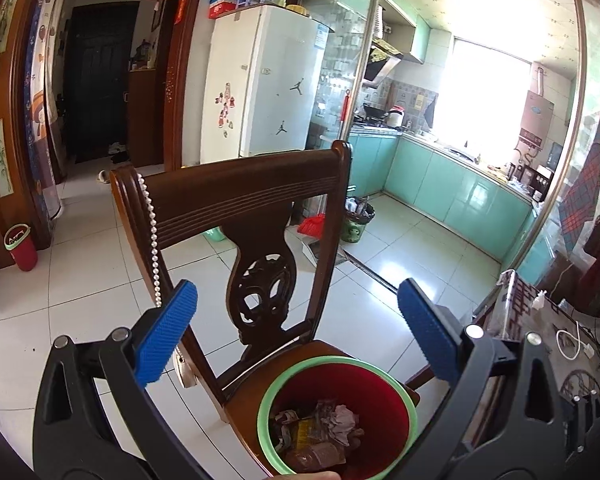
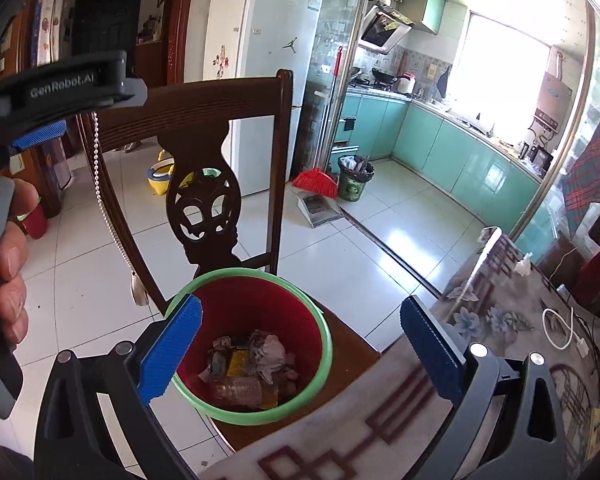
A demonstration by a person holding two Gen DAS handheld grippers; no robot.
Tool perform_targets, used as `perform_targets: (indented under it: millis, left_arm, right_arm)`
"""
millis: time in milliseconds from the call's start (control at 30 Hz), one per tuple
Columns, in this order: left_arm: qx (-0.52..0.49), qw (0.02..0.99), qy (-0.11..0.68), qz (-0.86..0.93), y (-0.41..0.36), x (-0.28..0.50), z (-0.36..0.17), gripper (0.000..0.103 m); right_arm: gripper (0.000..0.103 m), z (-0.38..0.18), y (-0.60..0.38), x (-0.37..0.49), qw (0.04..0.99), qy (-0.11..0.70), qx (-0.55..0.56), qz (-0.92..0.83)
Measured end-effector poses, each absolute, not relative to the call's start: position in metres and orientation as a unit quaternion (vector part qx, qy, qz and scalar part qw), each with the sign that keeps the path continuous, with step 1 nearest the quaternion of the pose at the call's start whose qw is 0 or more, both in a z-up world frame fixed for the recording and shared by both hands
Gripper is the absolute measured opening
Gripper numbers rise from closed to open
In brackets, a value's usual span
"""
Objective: Collect trash
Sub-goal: 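Open the right tool over the bucket to drop the crumpled paper, then move both tools back over the table toward the remaining trash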
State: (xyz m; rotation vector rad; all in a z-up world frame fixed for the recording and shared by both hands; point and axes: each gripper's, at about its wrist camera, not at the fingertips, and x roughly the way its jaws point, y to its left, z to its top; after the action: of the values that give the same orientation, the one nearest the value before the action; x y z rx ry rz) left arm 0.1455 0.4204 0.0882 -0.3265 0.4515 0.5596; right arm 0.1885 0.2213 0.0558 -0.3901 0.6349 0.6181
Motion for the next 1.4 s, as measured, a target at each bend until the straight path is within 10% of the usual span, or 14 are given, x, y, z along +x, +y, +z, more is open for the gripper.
perform_targets:
  millis: [767,1400]
  left_arm:
    - [-0.073,0.966,0.245,0.048,0.182,0.133,0.097,0.098]
    - [-0.016,0.922,0.36,-0.143,0.037,0.115,0.022,0.098]
  right_arm:
    - [0.096,0.103,-0.063,0.101,0.935,0.303,-0.107,0.148]
    - [0.097,0.037,-0.226,0.041,0.941,0.333,-0.054,0.041]
